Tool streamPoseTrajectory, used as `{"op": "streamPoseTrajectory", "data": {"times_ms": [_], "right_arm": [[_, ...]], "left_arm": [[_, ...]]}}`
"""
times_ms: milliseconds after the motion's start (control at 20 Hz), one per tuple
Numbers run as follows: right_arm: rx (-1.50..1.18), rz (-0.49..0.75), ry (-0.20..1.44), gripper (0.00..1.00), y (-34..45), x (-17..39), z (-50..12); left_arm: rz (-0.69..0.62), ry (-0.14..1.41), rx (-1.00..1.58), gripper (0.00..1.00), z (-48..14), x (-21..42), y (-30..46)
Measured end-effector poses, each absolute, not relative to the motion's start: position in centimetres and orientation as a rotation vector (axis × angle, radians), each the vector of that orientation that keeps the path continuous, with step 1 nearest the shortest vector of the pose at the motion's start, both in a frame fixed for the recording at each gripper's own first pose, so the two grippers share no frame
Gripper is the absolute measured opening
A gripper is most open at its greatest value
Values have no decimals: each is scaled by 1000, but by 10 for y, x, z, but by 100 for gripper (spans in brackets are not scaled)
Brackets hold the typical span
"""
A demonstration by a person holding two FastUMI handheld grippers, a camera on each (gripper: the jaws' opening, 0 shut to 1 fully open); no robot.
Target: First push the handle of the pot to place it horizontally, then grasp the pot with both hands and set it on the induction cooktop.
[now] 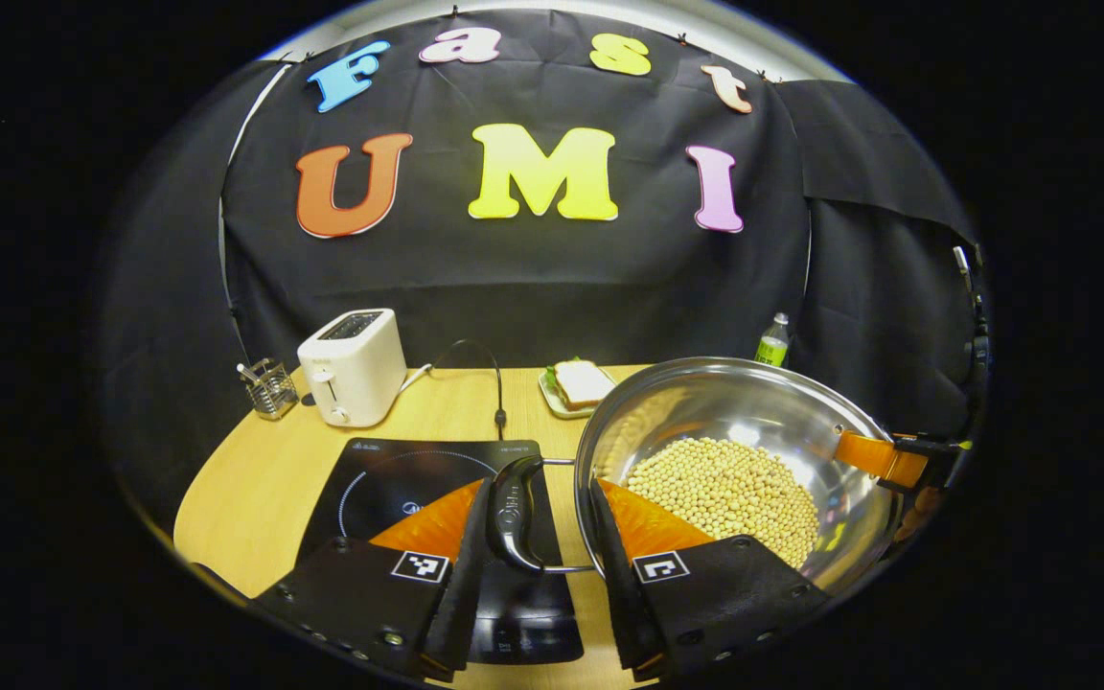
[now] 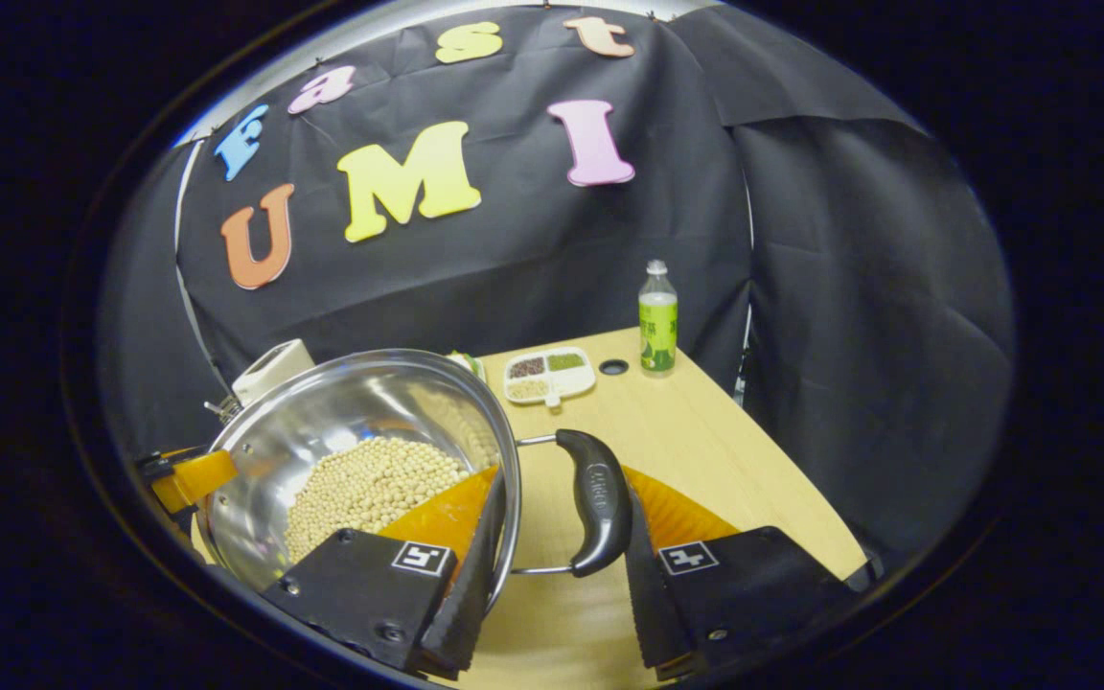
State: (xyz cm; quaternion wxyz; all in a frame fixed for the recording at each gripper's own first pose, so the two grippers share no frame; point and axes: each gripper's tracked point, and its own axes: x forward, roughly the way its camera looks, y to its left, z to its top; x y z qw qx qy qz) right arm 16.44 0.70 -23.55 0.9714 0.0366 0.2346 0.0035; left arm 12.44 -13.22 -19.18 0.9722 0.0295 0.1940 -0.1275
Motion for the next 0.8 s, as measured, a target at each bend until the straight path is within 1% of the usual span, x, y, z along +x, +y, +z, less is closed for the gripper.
{"op": "streamPoseTrajectory", "data": {"times_ms": [100,150,200,450,600,700,800], "right_arm": [[68,21,468,65,25,163,-226],[62,31,465,63,36,163,-221],[59,39,460,65,47,164,-217],[50,94,461,64,109,176,-205],[55,127,466,65,147,187,-205],[48,145,468,63,170,196,-207],[40,159,480,65,190,205,-217]], "left_arm": [[-246,371,56,55,-182,123,-116],[-238,364,53,55,-178,124,-106],[-229,355,51,55,-173,126,-97],[-161,324,39,55,-153,137,-45],[-122,305,44,55,-143,147,-12],[-103,306,34,55,-144,155,5],[-82,311,23,55,-150,164,24]]}}
